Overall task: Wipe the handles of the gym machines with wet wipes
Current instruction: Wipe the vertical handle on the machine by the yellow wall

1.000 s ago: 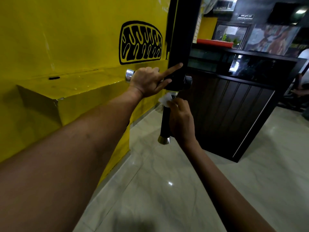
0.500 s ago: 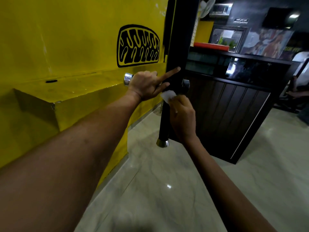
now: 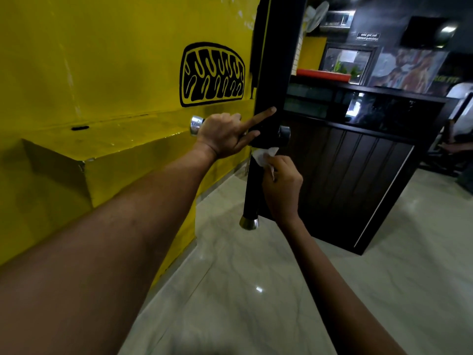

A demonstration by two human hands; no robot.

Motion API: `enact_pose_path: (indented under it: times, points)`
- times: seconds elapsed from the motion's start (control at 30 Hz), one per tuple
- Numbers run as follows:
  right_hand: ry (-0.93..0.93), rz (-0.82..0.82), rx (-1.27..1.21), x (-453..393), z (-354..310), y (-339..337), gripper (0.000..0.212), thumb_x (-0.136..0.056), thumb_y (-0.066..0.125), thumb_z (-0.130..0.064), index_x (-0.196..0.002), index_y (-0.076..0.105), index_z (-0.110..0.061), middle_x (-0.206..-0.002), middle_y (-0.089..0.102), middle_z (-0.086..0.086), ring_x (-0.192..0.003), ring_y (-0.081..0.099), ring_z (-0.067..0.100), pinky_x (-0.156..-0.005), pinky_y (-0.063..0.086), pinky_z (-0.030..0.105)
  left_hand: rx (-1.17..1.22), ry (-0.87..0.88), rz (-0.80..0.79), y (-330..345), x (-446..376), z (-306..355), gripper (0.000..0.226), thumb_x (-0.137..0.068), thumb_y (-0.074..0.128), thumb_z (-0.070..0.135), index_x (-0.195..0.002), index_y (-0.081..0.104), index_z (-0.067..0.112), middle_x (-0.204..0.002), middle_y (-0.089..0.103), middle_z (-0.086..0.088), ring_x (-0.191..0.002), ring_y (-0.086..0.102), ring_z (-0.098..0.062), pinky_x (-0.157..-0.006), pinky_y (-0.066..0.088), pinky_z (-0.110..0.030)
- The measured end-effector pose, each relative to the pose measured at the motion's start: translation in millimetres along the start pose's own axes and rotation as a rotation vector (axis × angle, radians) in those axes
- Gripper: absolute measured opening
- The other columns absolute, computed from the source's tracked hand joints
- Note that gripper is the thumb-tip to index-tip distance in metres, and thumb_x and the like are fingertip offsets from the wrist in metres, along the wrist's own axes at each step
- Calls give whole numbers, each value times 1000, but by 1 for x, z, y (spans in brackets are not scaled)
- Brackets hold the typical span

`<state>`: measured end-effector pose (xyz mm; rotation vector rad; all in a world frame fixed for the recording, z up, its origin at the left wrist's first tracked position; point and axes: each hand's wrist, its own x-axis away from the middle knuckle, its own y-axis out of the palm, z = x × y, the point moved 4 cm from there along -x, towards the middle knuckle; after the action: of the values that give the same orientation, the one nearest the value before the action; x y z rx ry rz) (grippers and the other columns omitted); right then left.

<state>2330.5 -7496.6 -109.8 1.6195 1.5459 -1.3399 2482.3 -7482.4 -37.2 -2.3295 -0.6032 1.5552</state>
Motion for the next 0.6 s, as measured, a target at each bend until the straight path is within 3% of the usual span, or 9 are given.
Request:
enact_pose_path:
  times: [0.13,0.3,0.43,0.6]
  points:
    - [55,-47,-44,11,10,-9,13,-81,63,6,-92,68,4,-78,64,15,-66,56,14,-62,42,4,4,0,-5,-1,1,-2,51,-99,6,51,-141,22,29,-56,49,-10,-39,45,-23,-42,26,-22]
    - [251,104,-182,-11,11,-13,17,-85,63,-1,-102,67,1,-84,62,1,-71,55,-5,-65,43,2,-5,11,6,0,0,-1,50,-100,6,51,-142,22,29,-56,49,-10,-39,45,-22,-43,24,-21]
    - [220,64,-182,5,10,-1,13,-84,59,6,-94,68,6,-81,64,8,-68,55,-11,-65,41,1,-15,4,10,-1,1,-3,51,-100,6,51,-142,22,29,-56,49,-10,-39,44,-22,-44,23,-21]
    - [259,-121,-105,20,25,-8,19,-84,62,3,-102,68,4,-91,68,12,-75,57,3,-68,41,-2,-9,7,8,0,1,-3,51,-100,6,51,-142,23,29,-56,50,-9,-39,44,-22,-43,24,-22]
